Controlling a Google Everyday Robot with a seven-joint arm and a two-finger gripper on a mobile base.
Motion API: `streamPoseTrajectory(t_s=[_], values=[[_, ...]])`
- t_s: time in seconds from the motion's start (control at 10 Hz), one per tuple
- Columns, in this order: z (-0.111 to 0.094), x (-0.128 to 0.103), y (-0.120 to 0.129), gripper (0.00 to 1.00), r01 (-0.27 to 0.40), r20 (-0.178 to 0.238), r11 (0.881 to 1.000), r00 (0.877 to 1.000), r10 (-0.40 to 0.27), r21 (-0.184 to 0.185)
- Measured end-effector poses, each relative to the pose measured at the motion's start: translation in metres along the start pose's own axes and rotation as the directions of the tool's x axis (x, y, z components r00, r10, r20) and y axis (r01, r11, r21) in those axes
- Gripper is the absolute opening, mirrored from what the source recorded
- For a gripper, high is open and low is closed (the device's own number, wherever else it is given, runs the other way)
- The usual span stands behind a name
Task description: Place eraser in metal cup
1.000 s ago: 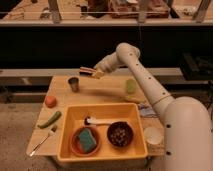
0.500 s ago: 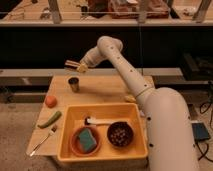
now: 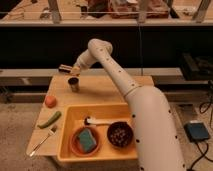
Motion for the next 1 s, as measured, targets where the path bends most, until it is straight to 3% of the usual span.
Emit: streamPoseTrajectory(t_s=[0.3,1.0], values=[[0.016,-0.012,-0.003,0.0,-0.014,0.011,1.0,1.0,0.014,0.003],[0.039,-0.03,-0.007,0.0,-0.024,0.036,0.999,0.999,0.026,-0.044]])
